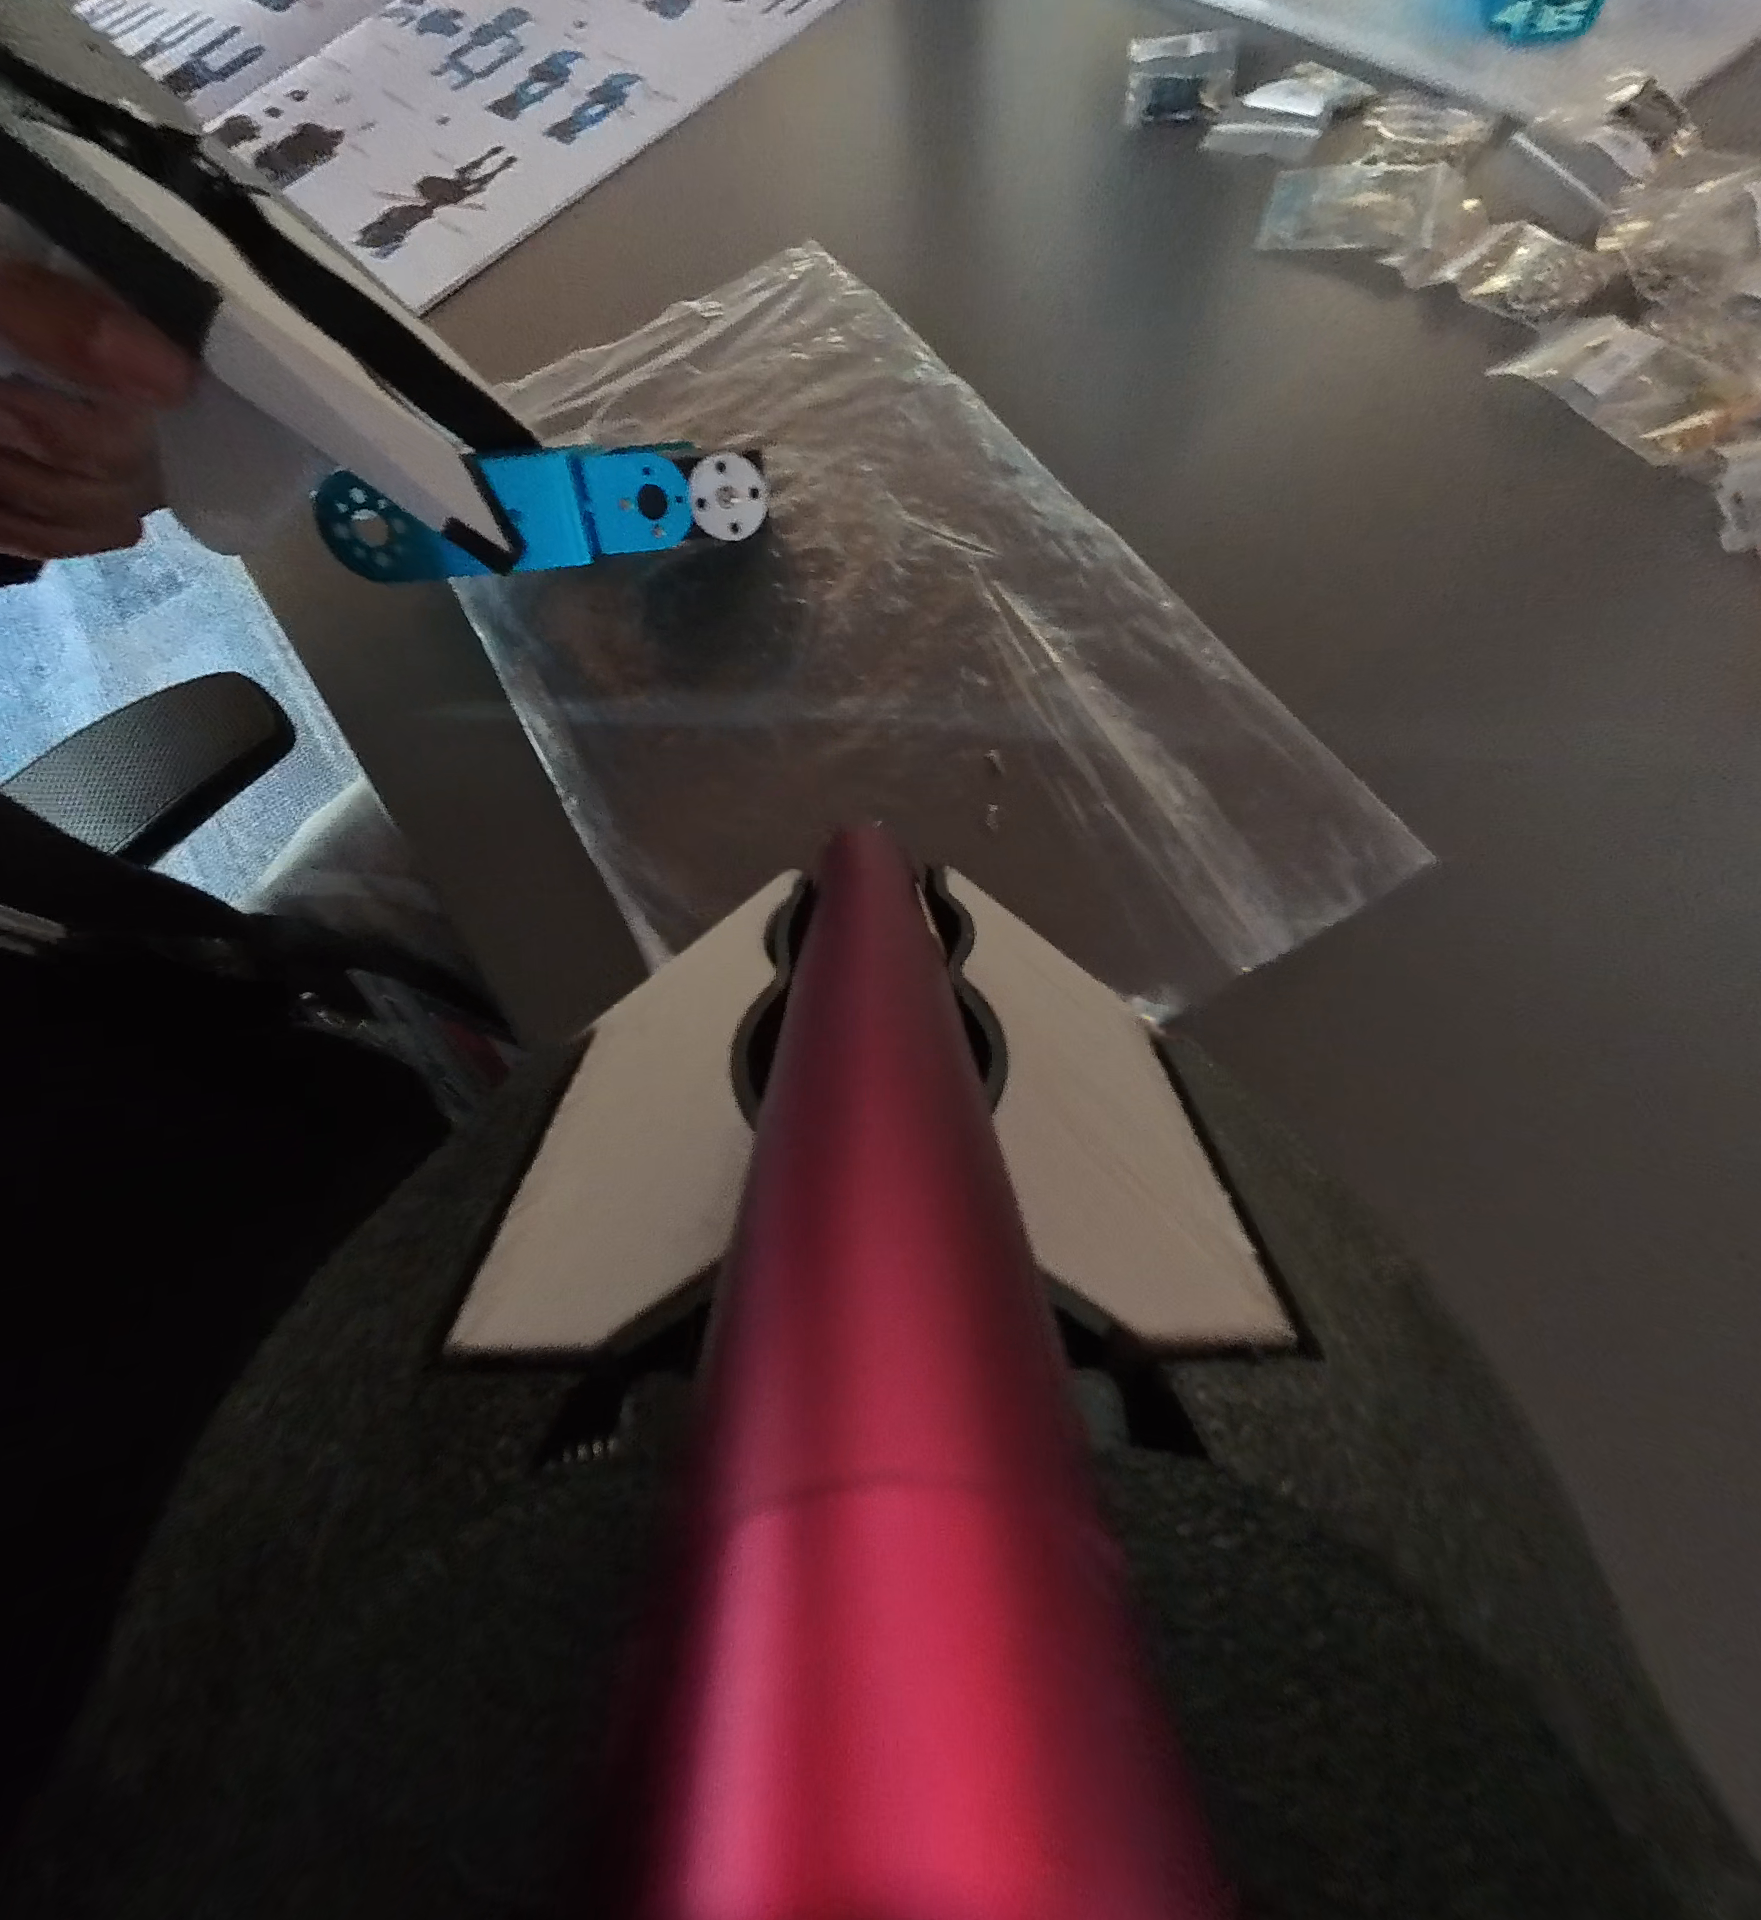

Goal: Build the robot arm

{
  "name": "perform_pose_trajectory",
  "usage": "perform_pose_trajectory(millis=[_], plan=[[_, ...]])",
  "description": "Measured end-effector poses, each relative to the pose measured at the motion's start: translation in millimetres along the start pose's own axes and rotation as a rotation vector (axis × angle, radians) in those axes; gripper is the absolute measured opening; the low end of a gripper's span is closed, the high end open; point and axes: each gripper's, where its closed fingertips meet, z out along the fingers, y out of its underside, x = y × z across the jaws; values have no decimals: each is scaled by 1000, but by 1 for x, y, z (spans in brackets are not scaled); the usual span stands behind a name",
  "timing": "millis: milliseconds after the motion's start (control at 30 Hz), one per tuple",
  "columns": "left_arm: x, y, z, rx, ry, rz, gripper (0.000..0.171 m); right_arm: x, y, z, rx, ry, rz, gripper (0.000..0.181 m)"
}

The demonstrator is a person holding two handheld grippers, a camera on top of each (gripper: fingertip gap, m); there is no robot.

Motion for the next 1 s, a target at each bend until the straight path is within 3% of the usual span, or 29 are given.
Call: perform_pose_trajectory(millis=[800, 1000], plan=[[1, 0, 1, -11, 9, 20, 65, 6, -20, -15, 122, -37, 66, 22], [-3, 7, 3, -39, -85, 222, 65, -11, -34, -12, 213, -164, 122, 22]])
